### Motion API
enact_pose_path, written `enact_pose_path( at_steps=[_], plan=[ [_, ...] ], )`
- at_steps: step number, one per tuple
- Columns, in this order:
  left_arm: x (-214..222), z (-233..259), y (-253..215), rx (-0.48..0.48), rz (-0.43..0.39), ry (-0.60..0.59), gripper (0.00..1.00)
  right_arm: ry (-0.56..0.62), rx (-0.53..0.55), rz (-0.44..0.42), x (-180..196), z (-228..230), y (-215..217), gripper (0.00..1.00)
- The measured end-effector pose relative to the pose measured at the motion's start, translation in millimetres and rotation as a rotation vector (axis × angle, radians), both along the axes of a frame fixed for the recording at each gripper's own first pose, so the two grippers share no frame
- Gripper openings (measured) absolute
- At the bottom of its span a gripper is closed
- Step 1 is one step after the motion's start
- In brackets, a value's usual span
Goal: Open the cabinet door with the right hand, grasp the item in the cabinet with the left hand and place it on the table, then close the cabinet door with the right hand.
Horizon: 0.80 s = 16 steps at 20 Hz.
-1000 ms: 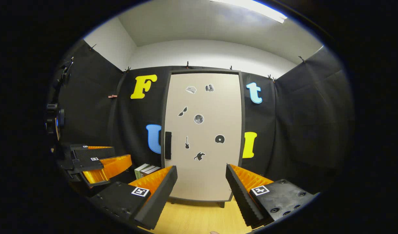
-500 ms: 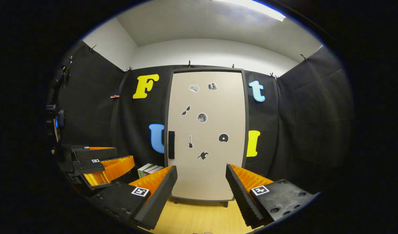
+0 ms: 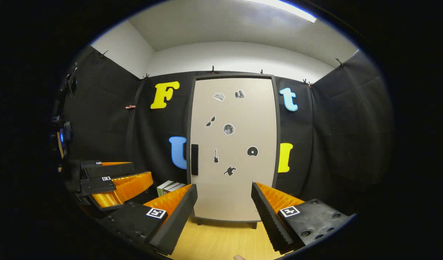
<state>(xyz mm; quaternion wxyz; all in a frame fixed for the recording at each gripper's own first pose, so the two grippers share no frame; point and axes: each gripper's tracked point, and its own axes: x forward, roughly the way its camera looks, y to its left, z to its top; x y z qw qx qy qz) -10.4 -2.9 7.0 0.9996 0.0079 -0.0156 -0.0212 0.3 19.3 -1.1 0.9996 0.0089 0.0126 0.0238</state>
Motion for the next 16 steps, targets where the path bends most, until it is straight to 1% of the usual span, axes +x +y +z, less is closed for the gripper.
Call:
enact_pose_path(
  at_steps=[2, 5, 10, 16],
  plan=[
    [-2.3, -1.3, 3.9, 0.004, 0.000, 0.007, 0.94, 0.002, -0.002, 0.008, 0.7, -0.2, 5.7, 0.98],
    [-7.7, -3.2, 8.4, -0.024, -0.016, 0.024, 0.94, 0.012, -0.002, 0.010, 2.4, -1.4, 12.1, 0.98],
    [-11.6, -9.1, 27.7, 0.007, -0.003, 0.038, 0.94, 0.010, -0.015, -0.005, 5.5, -1.8, 25.2, 0.98],
    [-15.0, -14.4, 41.5, 0.005, -0.053, 0.049, 0.95, 0.006, -0.001, -0.043, 19.8, -0.1, 36.8, 0.98]
  ],
)
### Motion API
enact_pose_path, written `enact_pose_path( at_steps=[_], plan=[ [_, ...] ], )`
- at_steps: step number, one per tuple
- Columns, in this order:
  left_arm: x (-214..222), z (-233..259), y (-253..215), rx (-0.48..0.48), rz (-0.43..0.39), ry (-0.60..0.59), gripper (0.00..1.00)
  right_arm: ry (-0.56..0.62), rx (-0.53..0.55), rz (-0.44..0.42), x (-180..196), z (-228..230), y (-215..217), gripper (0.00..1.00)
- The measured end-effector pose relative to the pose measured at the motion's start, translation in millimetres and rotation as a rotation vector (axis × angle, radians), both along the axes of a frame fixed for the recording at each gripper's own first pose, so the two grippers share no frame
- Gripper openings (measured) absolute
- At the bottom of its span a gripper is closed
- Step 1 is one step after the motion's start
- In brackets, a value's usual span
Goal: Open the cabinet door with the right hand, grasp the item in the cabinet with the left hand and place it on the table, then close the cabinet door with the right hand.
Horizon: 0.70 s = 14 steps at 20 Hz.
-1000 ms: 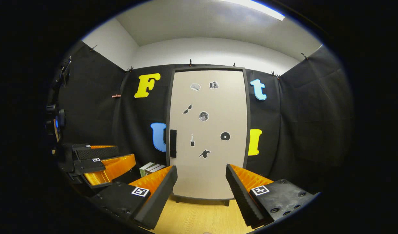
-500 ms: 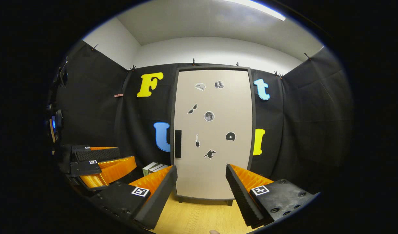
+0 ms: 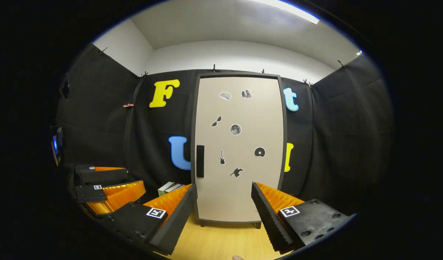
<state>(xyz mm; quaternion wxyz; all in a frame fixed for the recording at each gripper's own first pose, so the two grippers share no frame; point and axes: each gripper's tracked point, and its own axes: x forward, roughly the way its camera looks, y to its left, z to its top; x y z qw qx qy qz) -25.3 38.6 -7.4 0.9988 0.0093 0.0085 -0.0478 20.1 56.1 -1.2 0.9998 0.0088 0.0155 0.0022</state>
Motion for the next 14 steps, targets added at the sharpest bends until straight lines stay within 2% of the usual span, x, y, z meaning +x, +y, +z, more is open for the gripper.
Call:
enact_pose_path(
  at_steps=[3, 6, 9, 14],
  plan=[
    [-0.1, -8.2, 12.2, -0.005, 0.022, 0.023, 0.95, 0.005, -0.015, 0.006, 18.0, -4.4, 10.1, 0.98],
    [-0.9, -13.4, 23.2, -0.029, 0.062, 0.029, 0.94, -0.006, 0.020, 0.043, 46.4, -6.0, 28.2, 0.98],
    [2.3, -23.5, 33.1, -0.061, 0.107, 0.038, 0.94, 0.001, 0.041, 0.077, 90.7, -18.0, 44.7, 0.98],
    [19.9, -38.1, 52.4, -0.119, 0.179, 0.064, 0.94, -0.016, 0.013, 0.136, 167.6, -38.9, 79.5, 0.97]
  ],
)
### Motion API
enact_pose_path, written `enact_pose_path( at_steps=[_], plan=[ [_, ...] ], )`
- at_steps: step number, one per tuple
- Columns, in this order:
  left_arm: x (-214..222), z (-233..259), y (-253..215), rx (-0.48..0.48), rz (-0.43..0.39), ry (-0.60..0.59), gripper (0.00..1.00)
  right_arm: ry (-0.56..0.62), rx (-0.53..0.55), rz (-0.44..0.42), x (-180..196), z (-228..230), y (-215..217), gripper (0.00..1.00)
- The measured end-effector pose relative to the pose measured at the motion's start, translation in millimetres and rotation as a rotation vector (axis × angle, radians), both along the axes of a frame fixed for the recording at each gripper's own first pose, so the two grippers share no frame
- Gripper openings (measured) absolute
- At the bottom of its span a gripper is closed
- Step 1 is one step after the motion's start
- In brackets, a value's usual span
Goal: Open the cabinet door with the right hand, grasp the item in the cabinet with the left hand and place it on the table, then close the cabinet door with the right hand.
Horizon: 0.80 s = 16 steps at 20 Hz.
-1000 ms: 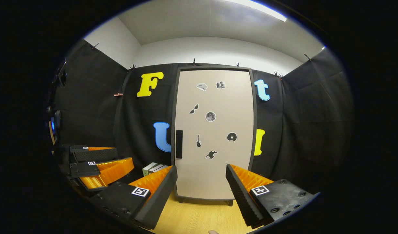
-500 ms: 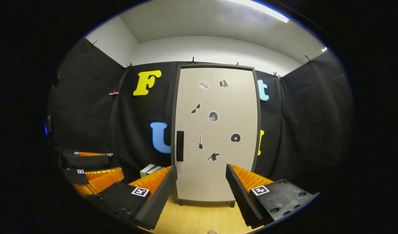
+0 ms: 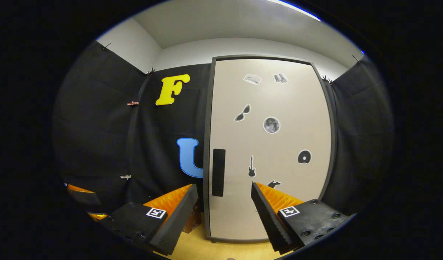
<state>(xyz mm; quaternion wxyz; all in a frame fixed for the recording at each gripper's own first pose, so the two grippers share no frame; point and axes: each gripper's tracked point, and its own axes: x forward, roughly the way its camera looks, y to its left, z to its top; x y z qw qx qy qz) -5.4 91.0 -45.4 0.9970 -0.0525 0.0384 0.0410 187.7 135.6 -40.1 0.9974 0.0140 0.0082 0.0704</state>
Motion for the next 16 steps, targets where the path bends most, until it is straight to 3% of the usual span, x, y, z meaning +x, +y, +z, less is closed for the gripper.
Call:
enact_pose_path(
  at_steps=[3, 6, 8, 12, 13, 16],
  plan=[
    [15.4, 4.9, 1.0, 0.008, -0.007, -0.027, 0.95, -0.007, -0.017, -0.002, 38.4, -10.3, 7.3, 0.96],
    [25.4, 9.1, 15.1, 0.075, 0.022, -0.038, 0.95, -0.033, -0.025, -0.035, 67.0, -14.5, 9.9, 0.92],
    [30.2, 6.7, 16.7, 0.061, 0.020, -0.032, 0.94, -0.032, -0.020, -0.061, 82.1, -17.3, 10.4, 0.91],
    [30.0, 2.0, 26.6, 0.019, 0.039, -0.016, 0.94, 0.001, -0.013, -0.108, 104.0, -30.0, 9.3, 0.81],
    [29.2, 2.5, 30.5, 0.017, 0.046, -0.014, 0.95, 0.012, -0.013, -0.104, 106.9, -32.4, 10.1, 0.63],
    [24.0, 4.5, 43.4, 0.025, 0.074, -0.012, 0.95, 0.019, -0.010, -0.111, 113.6, -34.3, 17.0, 0.42]
  ],
)
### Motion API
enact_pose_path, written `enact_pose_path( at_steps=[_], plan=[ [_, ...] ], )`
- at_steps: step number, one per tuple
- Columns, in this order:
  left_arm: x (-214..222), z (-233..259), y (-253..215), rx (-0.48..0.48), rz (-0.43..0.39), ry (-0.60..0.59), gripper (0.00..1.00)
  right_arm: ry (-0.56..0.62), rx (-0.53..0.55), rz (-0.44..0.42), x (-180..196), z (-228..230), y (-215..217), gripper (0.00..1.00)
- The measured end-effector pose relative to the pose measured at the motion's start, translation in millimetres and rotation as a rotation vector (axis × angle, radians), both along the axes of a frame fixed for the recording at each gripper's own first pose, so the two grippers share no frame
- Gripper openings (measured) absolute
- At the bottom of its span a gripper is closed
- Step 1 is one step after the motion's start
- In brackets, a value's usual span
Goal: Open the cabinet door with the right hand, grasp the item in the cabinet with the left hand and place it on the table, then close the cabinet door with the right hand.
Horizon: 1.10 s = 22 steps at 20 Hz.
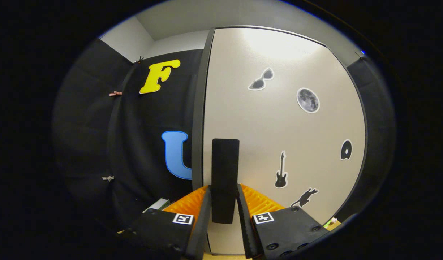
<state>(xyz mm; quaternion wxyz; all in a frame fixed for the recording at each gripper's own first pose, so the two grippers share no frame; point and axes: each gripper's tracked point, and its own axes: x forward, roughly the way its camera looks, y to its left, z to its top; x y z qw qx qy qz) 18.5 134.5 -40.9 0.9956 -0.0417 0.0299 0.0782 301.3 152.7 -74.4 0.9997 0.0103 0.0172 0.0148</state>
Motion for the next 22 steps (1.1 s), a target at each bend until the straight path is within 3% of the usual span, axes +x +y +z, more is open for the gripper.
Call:
enact_pose_path(
  at_steps=[2, 3, 4, 6, 22],
  plan=[
    [-4.5, 0.1, 2.9, 0.003, 0.008, 0.002, 0.95, -0.004, -0.024, -0.025, 1.5, -1.5, -0.6, 0.41],
    [-7.2, 0.5, 3.6, 0.002, 0.009, 0.004, 0.94, -0.002, -0.028, -0.025, -1.4, -1.3, -0.5, 0.34],
    [-9.4, -0.8, 4.6, 0.003, 0.012, 0.008, 0.94, -0.011, -0.028, -0.019, -0.8, -0.5, -1.0, 0.34],
    [-15.3, -1.8, 6.9, 0.002, 0.019, 0.015, 0.94, 0.005, -0.002, 0.004, -0.9, -1.2, -1.1, 0.18],
    [-53.4, 0.5, -1.9, -0.006, -0.018, -0.003, 0.95, 0.044, -0.001, 0.155, -80.0, 10.8, -12.1, 0.17]
  ],
)
